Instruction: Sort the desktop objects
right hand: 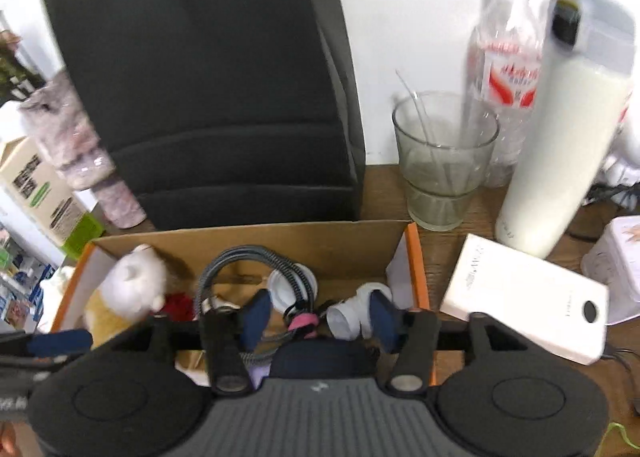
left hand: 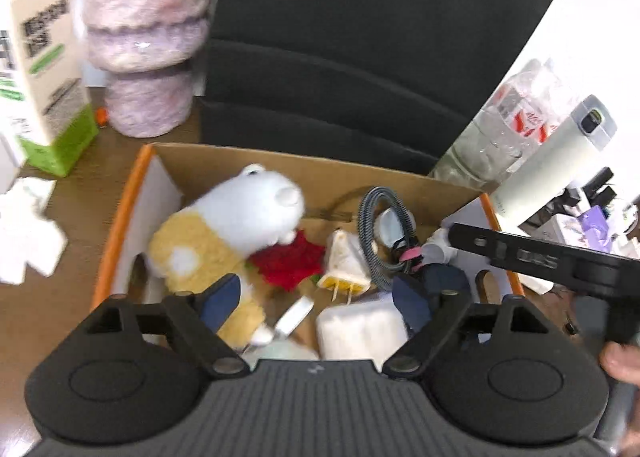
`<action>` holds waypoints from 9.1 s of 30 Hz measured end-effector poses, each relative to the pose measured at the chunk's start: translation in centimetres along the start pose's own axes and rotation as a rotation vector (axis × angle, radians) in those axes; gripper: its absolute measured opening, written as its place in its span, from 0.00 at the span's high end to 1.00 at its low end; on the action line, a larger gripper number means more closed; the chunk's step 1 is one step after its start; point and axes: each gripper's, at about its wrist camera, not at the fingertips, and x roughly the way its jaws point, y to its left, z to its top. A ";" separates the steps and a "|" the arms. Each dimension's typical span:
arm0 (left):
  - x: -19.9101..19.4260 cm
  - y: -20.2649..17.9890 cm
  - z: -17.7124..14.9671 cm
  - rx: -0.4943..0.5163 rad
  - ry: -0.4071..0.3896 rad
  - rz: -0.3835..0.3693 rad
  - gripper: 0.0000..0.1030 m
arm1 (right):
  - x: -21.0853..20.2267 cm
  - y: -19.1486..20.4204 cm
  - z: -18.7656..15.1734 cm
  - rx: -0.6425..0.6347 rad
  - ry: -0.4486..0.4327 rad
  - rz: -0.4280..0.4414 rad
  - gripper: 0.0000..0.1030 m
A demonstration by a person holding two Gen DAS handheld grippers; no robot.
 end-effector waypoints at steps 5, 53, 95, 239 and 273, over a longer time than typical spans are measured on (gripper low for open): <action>-1.7 0.0 -2.2 -0.005 0.077 0.084 0.14 | -3.8 1.5 -1.5 -0.048 0.062 -0.019 0.27; -17.0 0.1 -42.5 0.197 -0.437 0.203 0.00 | -22.5 2.7 -43.5 -0.162 -0.278 0.042 0.12; -6.7 -2.6 -24.0 0.221 -0.379 0.064 0.74 | -10.6 4.8 -25.0 -0.168 -0.305 0.110 0.98; -16.8 0.5 -38.4 0.121 -0.326 0.188 0.00 | -22.1 3.6 -39.4 -0.124 -0.260 0.018 0.00; -10.4 1.3 -35.2 0.145 -0.308 0.222 0.00 | -15.2 5.0 -36.8 -0.161 -0.212 -0.100 0.00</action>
